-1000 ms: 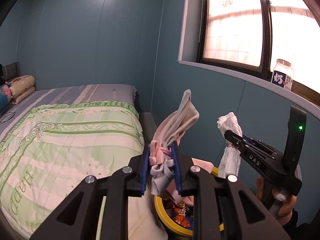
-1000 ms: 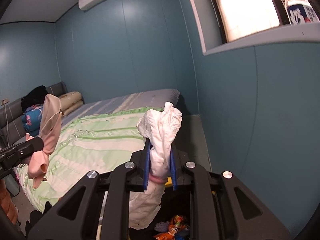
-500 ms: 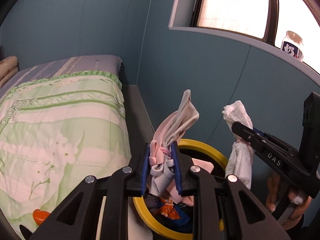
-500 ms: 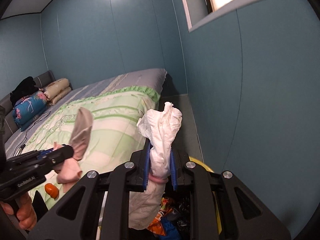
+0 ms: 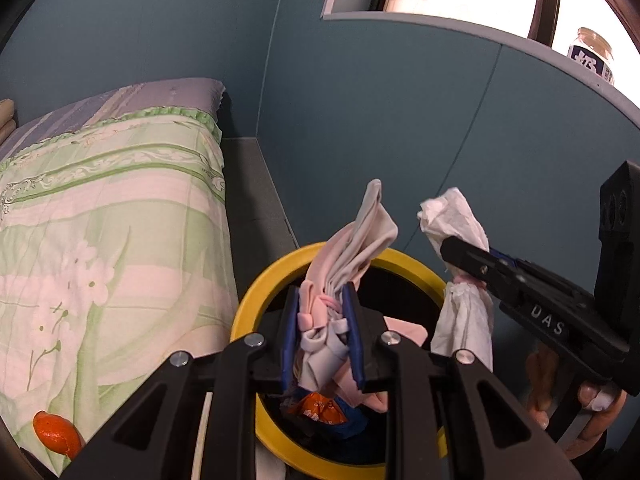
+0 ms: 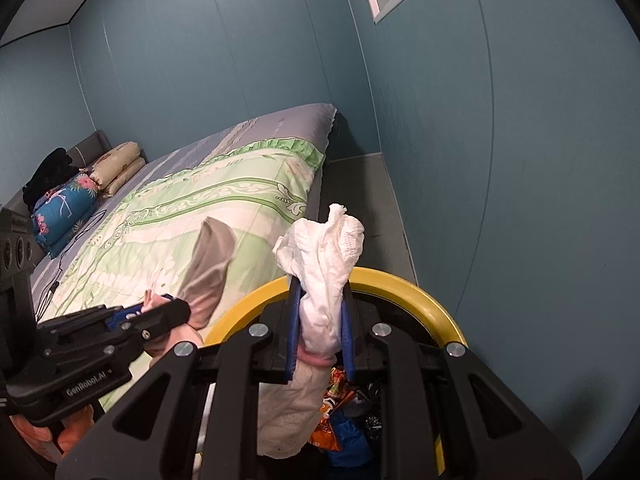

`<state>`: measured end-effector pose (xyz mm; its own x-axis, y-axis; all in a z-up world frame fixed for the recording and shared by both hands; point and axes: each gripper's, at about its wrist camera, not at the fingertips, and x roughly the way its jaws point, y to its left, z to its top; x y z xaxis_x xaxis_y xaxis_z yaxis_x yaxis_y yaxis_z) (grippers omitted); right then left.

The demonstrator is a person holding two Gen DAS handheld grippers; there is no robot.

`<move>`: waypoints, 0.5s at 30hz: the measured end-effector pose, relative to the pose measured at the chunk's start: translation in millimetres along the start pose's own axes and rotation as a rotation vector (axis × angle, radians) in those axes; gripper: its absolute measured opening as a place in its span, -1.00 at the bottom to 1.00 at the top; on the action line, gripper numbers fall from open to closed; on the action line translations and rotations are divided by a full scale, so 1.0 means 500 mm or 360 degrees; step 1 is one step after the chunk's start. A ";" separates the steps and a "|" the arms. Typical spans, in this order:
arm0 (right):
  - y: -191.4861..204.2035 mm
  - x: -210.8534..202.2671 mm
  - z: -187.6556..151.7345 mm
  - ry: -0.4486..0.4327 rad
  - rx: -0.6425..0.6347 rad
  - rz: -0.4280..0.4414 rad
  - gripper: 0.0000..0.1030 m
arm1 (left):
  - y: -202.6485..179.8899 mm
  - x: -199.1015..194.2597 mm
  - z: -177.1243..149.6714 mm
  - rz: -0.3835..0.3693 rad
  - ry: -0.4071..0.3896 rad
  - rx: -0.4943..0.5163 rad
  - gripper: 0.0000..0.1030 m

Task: Collect trash
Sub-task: 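Carry the pink tissue over the yellow bin while the right tool carries the white tissue there, then open the left tool over the bin while the right tool releases the white tissue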

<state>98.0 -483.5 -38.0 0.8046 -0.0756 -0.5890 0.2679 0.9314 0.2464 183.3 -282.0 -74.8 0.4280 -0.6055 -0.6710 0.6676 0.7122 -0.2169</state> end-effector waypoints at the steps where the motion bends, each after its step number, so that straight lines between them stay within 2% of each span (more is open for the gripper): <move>1: -0.003 0.005 0.006 0.0002 0.0001 -0.0006 -0.68 | -0.001 0.003 -0.002 -0.0003 0.0006 0.0005 -0.61; 9: -0.014 0.017 0.011 0.0027 0.0036 0.0019 -0.68 | 0.001 0.017 -0.010 -0.0035 0.0050 0.0011 -0.61; 15: -0.025 0.017 0.017 0.0024 0.0095 0.0032 -0.51 | 0.014 0.023 -0.012 -0.0045 0.0063 -0.0033 -0.55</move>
<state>105.9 -499.0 -39.7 0.8023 -0.0514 -0.5947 0.2831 0.9099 0.3033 189.3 -281.9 -88.6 0.3843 -0.6115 -0.6916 0.6663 0.7023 -0.2507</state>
